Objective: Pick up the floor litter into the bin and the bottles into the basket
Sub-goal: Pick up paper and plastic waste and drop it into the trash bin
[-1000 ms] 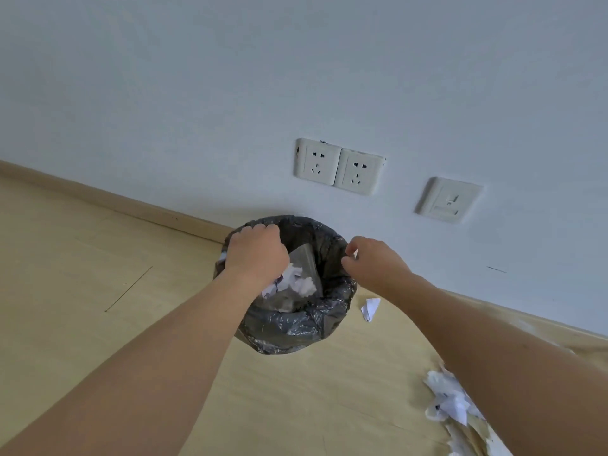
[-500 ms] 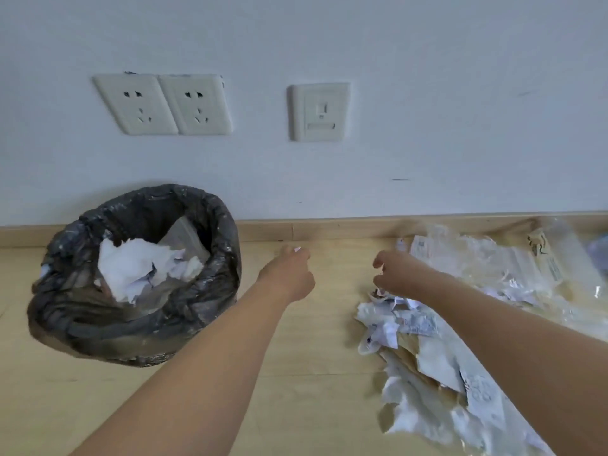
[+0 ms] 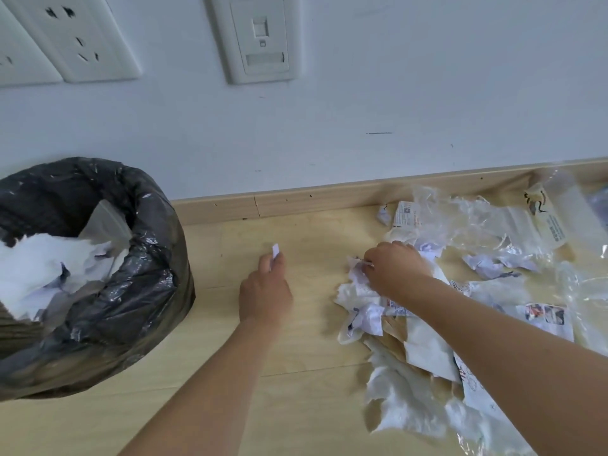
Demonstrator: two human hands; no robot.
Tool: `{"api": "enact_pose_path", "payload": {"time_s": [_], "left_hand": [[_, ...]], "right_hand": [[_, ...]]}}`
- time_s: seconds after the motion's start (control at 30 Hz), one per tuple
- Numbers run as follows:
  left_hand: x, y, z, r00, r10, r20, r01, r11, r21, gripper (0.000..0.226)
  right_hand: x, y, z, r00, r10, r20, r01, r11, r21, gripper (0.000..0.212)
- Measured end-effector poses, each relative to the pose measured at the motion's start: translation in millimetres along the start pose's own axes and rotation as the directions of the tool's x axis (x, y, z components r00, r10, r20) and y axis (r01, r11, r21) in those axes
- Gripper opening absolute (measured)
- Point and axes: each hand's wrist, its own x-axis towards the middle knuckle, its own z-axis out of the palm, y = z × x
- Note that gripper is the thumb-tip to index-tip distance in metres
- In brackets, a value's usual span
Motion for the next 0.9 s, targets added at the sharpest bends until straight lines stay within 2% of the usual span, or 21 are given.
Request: {"api": "enact_pose_path", "payload": {"time_s": [0.2,0.3,0.4,0.5,0.6,0.7,0.9], "left_hand": [[-32,7,-23,0.995,0.046,0.087,-0.034,0.990,-0.139,0.034],[-42,15,-57,0.995,0.068,0.068,-0.051,0.972,-0.229,0.044],[-52,22,-107,0.995,0.092,0.029,-0.075,0.930,-0.360,0.047],[-58,21,-161,0.989,0.145,-0.032,-0.146,0.911,-0.386,0.029],[-65,14,-212,0.976,0.196,-0.098,-0.218,0.911,-0.350,0.021],[-76,-9,-251,0.977,0.155,-0.144,-0.196,0.919,-0.341,0.019],[-91,-74,-295,0.962,-0.015,-0.272,-0.080,0.938,-0.337,0.010]], "right_hand": [[-9,-5,-49,0.994,0.109,-0.024,-0.097,0.948,0.303,0.030],[-22,-10,-75,0.987,0.139,-0.077,-0.098,0.914,0.393,0.027],[-41,-17,-109,0.984,0.132,-0.117,-0.072,0.908,0.413,0.012],[-62,-29,-148,0.978,0.114,-0.173,-0.028,0.900,0.435,0.023],[-75,-42,-184,0.980,0.101,-0.170,-0.020,0.905,0.426,0.030],[-89,-63,-216,0.982,0.066,-0.176,0.007,0.924,0.382,0.038],[-95,-112,-256,0.973,-0.035,-0.227,0.120,0.922,0.369,0.047]]}}
